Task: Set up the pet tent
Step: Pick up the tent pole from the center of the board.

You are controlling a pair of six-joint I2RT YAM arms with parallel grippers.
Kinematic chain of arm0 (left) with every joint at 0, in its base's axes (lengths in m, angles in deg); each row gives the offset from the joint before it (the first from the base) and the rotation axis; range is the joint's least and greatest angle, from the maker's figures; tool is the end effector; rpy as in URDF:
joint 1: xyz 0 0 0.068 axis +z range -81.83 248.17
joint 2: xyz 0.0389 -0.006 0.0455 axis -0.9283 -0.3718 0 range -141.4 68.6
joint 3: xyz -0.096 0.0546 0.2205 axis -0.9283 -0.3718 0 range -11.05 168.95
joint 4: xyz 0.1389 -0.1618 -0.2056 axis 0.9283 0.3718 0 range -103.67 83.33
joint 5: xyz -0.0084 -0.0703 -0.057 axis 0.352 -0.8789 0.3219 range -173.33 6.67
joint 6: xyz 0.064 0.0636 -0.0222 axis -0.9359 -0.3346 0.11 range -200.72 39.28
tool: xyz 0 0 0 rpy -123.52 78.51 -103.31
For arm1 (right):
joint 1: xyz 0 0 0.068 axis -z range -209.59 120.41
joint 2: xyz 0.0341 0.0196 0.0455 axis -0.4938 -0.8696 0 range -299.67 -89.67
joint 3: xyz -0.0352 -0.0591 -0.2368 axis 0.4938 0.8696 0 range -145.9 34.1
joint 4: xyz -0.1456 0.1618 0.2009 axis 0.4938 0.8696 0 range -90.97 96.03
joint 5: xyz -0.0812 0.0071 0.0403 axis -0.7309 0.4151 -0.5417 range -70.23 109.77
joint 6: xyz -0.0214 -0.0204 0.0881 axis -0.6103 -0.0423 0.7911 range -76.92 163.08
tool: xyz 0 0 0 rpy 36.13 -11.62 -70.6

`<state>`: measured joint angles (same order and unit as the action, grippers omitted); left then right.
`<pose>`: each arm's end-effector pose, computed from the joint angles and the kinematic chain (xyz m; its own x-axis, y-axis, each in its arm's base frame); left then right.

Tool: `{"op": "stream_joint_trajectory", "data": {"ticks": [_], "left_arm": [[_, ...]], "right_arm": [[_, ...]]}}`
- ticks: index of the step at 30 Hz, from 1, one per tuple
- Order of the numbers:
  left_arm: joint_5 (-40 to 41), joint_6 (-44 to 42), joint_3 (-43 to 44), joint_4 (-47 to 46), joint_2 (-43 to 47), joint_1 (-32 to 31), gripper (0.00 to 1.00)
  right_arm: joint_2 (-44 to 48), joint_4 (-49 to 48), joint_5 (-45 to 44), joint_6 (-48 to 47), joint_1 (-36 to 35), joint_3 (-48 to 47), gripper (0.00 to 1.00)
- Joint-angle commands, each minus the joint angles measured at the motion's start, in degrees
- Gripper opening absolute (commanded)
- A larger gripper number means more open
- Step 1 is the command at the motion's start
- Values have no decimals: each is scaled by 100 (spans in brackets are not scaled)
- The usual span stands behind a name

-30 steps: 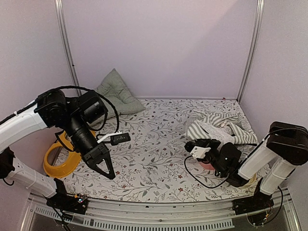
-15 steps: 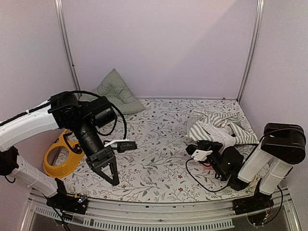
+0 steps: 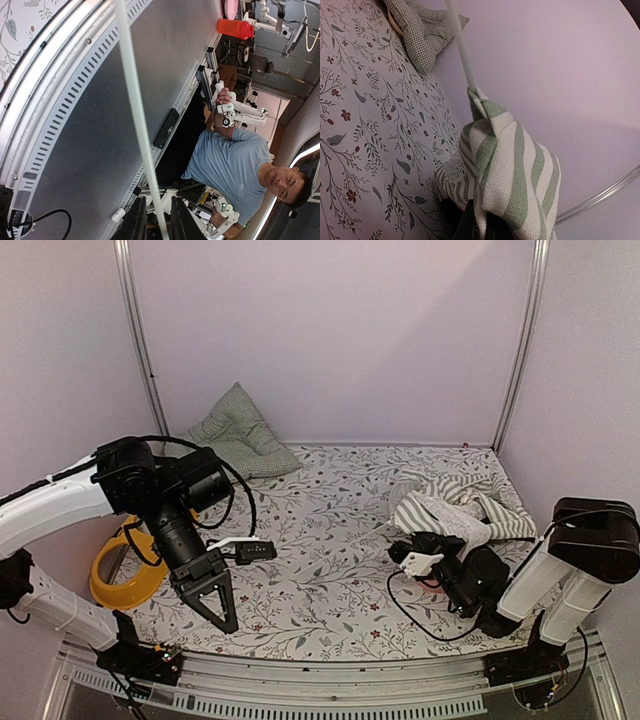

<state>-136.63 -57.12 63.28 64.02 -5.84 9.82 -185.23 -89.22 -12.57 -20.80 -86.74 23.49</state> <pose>0.0817 -0.2605 0.2799 -0.7092 0.6947 0.1202 0.3424 0.4884 -0.8027 0.1851 0.2042 0.0820 0.3909 -0.7931 -0.4672 -0.1570 0.4427 -0.8828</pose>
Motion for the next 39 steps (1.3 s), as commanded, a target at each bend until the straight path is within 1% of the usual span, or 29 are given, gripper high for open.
{"op": "stream_joint_trajectory", "data": {"ticks": [1,14,19,22,25,27,28,29,30,31,33,34,37,39], "left_arm": [[-195,-31,-39,97,160,-1,19],[-529,-13,-230,106,437,1,15],[-586,-4,-350,105,506,1,8],[-617,-12,-372,106,518,-9,0],[-303,-19,-174,86,447,-22,0],[252,85,257,23,272,12,0],[484,204,498,-111,167,33,0],[618,470,651,-566,171,39,0],[789,858,676,-1288,278,38,0],[1017,1296,521,-2078,506,45,0],[1479,2057,-80,-3876,839,47,0],[1786,2259,-426,-4455,941,27,0],[2722,2873,-1642,-6657,1389,-92,0],[3576,3004,-2510,-7908,1696,-115,0]], "right_arm": [[48,-270,-63,118,-130,59,0],[3,-136,-80,145,-182,28,0],[-10,-132,-88,154,-187,27,0],[-55,-151,-81,173,-183,20,0],[-65,-230,-67,165,-183,-11,0],[62,-142,38,163,-187,-75,0],[273,49,123,222,-191,-138,0],[398,316,208,280,-191,-231,0],[621,661,347,404,-186,-361,0],[917,1179,601,647,-189,-529,0],[1232,2110,1094,1108,-170,-1001,0],[1281,2443,1341,1271,-178,-1238,0],[1111,3101,1861,1552,-180,-2013,0],[935,3442,2133,1481,-187,-2489,0]]}}
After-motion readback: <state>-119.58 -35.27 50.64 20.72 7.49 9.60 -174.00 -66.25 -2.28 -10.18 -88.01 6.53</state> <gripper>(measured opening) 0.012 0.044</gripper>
